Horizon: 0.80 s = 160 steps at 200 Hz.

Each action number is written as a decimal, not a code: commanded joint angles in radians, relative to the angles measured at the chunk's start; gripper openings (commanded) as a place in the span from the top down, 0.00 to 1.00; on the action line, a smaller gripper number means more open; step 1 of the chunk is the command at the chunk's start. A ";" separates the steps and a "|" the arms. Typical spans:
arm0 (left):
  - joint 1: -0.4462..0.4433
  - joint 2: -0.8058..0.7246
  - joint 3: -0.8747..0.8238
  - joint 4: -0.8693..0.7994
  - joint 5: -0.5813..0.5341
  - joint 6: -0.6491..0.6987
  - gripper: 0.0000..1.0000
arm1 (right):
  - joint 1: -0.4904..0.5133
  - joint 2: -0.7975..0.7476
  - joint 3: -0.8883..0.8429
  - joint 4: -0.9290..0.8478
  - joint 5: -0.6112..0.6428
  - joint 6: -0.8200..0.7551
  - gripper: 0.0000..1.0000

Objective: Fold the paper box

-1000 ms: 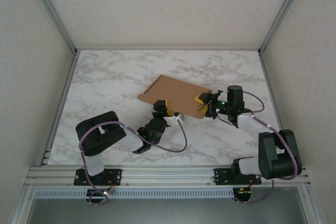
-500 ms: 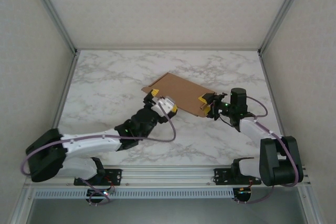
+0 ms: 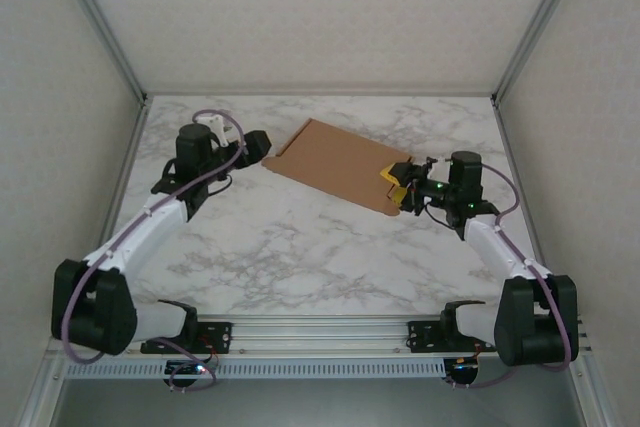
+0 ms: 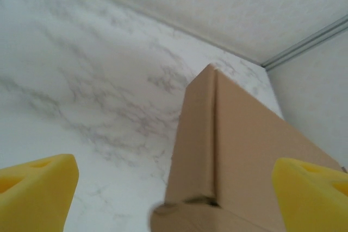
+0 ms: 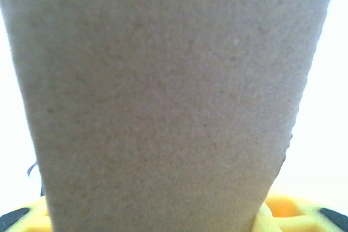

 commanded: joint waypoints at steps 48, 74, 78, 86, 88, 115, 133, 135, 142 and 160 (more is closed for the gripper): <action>0.072 0.015 -0.104 0.355 0.460 -0.386 0.09 | -0.018 -0.047 0.084 -0.230 -0.172 -0.247 0.65; 0.064 -0.005 -0.169 0.388 0.479 -0.421 0.11 | -0.027 -0.051 0.094 -0.278 -0.191 -0.288 0.65; 0.060 -0.009 -0.182 0.393 0.480 -0.424 0.11 | -0.029 -0.052 0.094 -0.278 -0.192 -0.288 0.64; 0.050 -0.017 -0.204 0.409 0.479 -0.433 0.11 | -0.029 -0.053 0.093 -0.272 -0.197 -0.286 0.65; 0.047 -0.018 -0.210 0.412 0.481 -0.436 0.11 | -0.030 -0.053 0.092 -0.271 -0.197 -0.285 0.65; 0.004 -0.018 -0.267 0.489 0.488 -0.497 0.12 | -0.030 -0.045 0.086 -0.248 -0.196 -0.269 0.65; -0.019 -0.004 -0.299 0.582 0.500 -0.575 0.14 | -0.030 -0.041 0.087 -0.237 -0.196 -0.261 0.65; -0.021 -0.003 -0.304 0.600 0.499 -0.586 0.14 | -0.030 -0.041 0.086 -0.236 -0.195 -0.260 0.65; -0.027 -0.002 -0.318 0.653 0.498 -0.621 0.15 | -0.030 -0.040 0.084 -0.231 -0.194 -0.256 0.65; -0.036 0.000 -0.326 0.699 0.495 -0.655 0.19 | -0.030 -0.040 0.080 -0.229 -0.192 -0.254 0.65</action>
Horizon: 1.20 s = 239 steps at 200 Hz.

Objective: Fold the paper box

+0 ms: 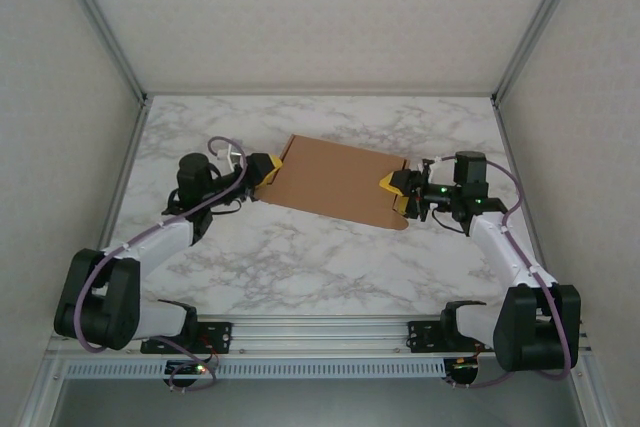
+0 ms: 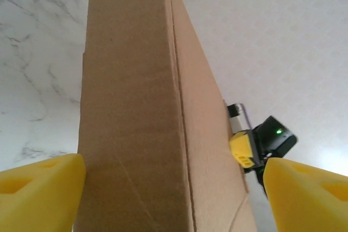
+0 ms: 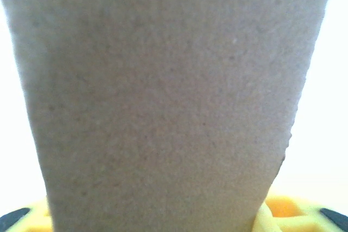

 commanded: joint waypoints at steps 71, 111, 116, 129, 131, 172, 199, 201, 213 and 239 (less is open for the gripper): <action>-0.079 0.069 -0.050 0.336 0.054 -0.261 0.36 | -0.001 -0.012 0.012 0.065 -0.030 0.042 0.64; -0.101 0.063 -0.049 0.323 0.073 -0.245 0.33 | 0.000 -0.001 0.028 0.009 -0.026 0.002 0.63; -0.101 0.061 -0.048 0.310 0.074 -0.236 0.33 | -0.001 0.002 0.028 0.007 -0.026 0.001 0.63; -0.108 0.056 -0.041 0.273 0.075 -0.204 0.32 | 0.000 0.008 0.029 0.009 -0.026 0.003 0.62; -0.111 0.054 -0.040 0.256 0.075 -0.193 0.32 | -0.001 0.009 0.028 0.010 -0.026 0.005 0.62; -0.135 0.056 0.009 -0.097 0.064 0.084 0.32 | -0.001 0.007 0.045 0.009 -0.026 0.026 0.62; -0.135 0.064 -0.027 -0.030 0.058 0.041 0.35 | -0.001 0.001 0.049 0.015 -0.024 0.042 0.62; -0.135 0.066 -0.028 -0.026 0.058 0.037 0.35 | 0.000 0.002 0.047 0.017 -0.023 0.043 0.62; -0.140 0.066 -0.030 -0.017 0.052 0.028 0.34 | 0.000 0.003 0.037 0.043 -0.025 0.067 0.62; -0.143 0.069 -0.025 -0.056 0.041 0.055 0.20 | -0.001 -0.002 0.005 0.152 -0.032 0.159 0.63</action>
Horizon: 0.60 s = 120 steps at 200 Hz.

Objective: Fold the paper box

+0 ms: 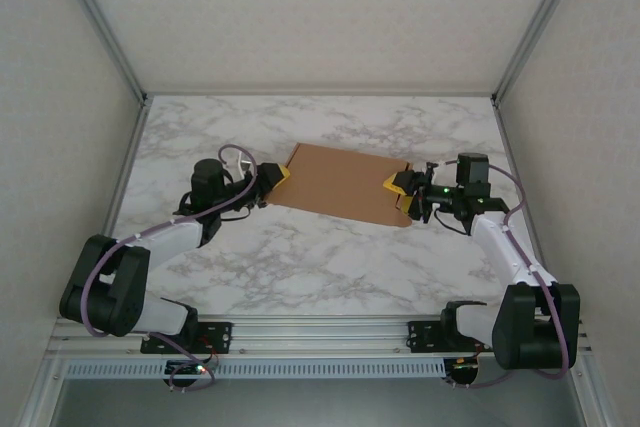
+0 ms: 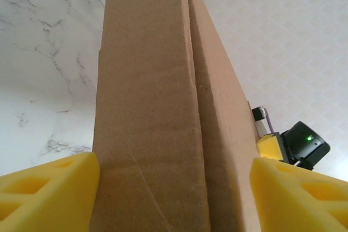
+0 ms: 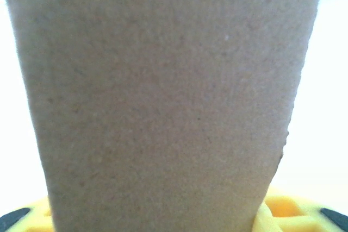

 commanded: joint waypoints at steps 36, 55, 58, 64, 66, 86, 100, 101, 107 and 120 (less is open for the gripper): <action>-0.065 0.014 0.000 -0.071 0.142 0.015 0.18 | 0.020 -0.020 0.004 0.160 -0.051 0.084 0.63; -0.060 0.022 0.018 -0.126 0.130 0.037 0.18 | 0.020 -0.024 0.005 0.125 -0.049 0.059 0.63; -0.057 0.022 0.025 -0.151 0.122 0.050 0.18 | 0.019 -0.025 0.008 0.116 -0.047 0.052 0.63; -0.052 0.015 0.033 -0.185 0.102 0.071 0.17 | 0.018 -0.028 0.013 0.100 -0.046 0.039 0.63; -0.049 0.014 0.034 -0.194 0.096 0.075 0.17 | 0.018 -0.028 0.014 0.093 -0.045 0.034 0.63; -0.009 -0.014 0.040 -0.242 0.056 0.091 0.17 | 0.017 -0.042 0.030 0.029 -0.037 -0.015 0.63; 0.016 -0.040 0.057 -0.319 0.019 0.141 0.17 | 0.013 -0.051 0.043 -0.034 -0.022 -0.059 0.63; 0.017 -0.041 0.060 -0.322 0.017 0.145 0.17 | 0.013 -0.051 0.044 -0.038 -0.020 -0.062 0.63; 0.022 -0.051 0.071 -0.360 0.000 0.169 0.17 | 0.009 -0.053 0.046 -0.048 -0.018 -0.071 0.64; 0.023 -0.063 0.080 -0.380 0.000 0.187 0.17 | 0.004 -0.056 0.044 -0.043 -0.023 -0.072 0.64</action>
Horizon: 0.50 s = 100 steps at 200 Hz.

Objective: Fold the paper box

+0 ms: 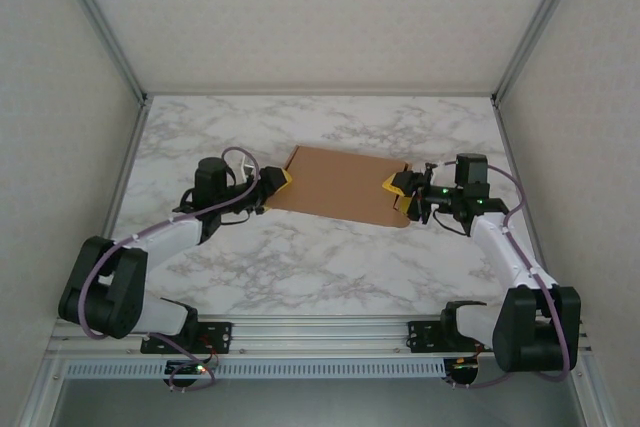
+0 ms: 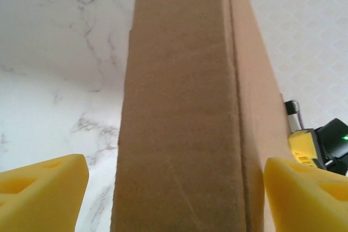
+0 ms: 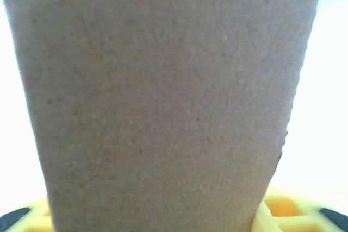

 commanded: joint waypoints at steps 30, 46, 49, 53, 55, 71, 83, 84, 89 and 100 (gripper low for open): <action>0.009 -0.056 0.013 -0.060 0.067 0.009 0.16 | -0.006 -0.028 0.026 0.055 -0.049 -0.005 0.64; 0.009 -0.062 -0.049 0.132 0.110 -0.139 0.16 | -0.006 -0.020 0.004 0.123 -0.054 0.038 0.64; 0.008 -0.062 -0.057 0.161 0.115 -0.166 0.16 | -0.006 -0.018 -0.003 0.139 -0.056 0.051 0.64; 0.007 -0.063 -0.067 0.194 0.118 -0.196 0.16 | -0.006 -0.017 -0.013 0.164 -0.060 0.071 0.64; 0.006 -0.063 -0.071 0.207 0.119 -0.209 0.16 | -0.008 -0.016 -0.018 0.180 -0.060 0.081 0.64; -0.009 -0.066 -0.092 0.279 0.121 -0.288 0.16 | -0.007 -0.010 -0.053 0.287 -0.062 0.147 0.64; -0.022 -0.064 -0.098 0.322 0.127 -0.339 0.16 | -0.007 -0.004 -0.067 0.318 -0.060 0.168 0.64; -0.023 -0.064 -0.098 0.326 0.127 -0.342 0.16 | -0.007 -0.003 -0.067 0.319 -0.060 0.169 0.64; -0.028 -0.065 -0.096 0.343 0.128 -0.359 0.17 | -0.007 0.000 -0.070 0.325 -0.060 0.173 0.64; -0.034 -0.071 -0.095 0.376 0.126 -0.392 0.18 | -0.006 0.007 -0.076 0.326 -0.060 0.169 0.64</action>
